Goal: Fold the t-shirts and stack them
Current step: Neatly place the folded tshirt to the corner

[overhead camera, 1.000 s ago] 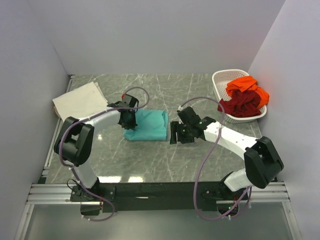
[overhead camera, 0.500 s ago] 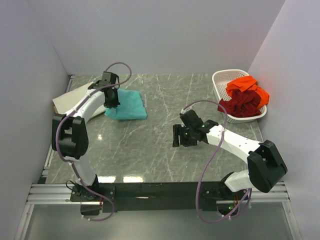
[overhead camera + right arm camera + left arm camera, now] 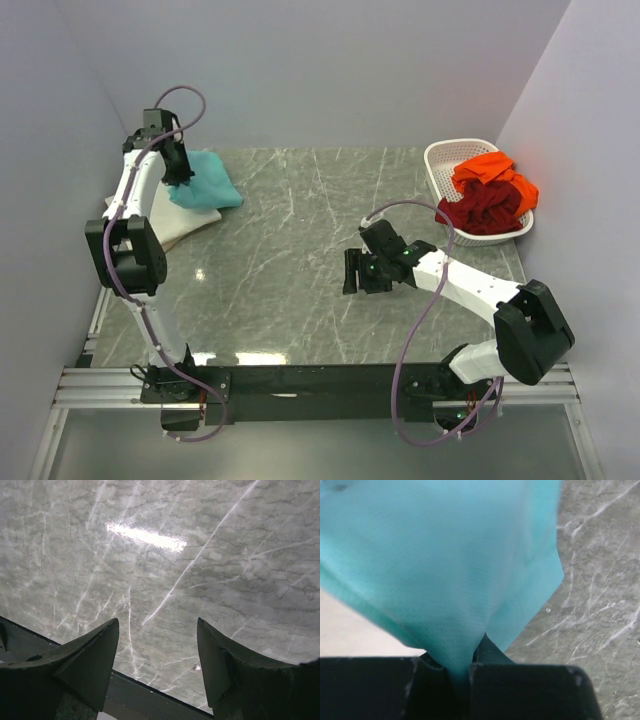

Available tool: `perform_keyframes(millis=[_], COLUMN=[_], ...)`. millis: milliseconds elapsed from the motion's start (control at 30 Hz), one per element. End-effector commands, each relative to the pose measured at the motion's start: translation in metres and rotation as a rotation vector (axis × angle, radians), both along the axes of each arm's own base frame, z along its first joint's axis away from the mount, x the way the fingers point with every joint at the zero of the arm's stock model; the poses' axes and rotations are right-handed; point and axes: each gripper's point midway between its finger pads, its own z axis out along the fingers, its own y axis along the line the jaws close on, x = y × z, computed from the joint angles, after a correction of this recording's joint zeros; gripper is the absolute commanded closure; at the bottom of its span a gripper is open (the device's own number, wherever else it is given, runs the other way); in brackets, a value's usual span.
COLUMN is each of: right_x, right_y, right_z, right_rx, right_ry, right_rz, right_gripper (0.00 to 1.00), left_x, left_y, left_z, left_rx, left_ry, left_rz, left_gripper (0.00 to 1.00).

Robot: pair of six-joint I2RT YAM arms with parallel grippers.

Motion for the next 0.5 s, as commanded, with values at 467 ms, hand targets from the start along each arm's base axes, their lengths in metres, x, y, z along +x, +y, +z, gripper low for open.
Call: perform_keyframes(millis=[467], right_x=[0.005], right_y=[0.017], right_z=[-0.001], right_rx=[0.064], right_ry=[0.023], right_rz=[0.021], right_gripper=[0.3], left_x=[-0.036], left_y=[0.07], left_z=[0.042], left_rx=[-0.123], left_ry=[-0.077], left_rz=[0.099], left_gripper=[1.0])
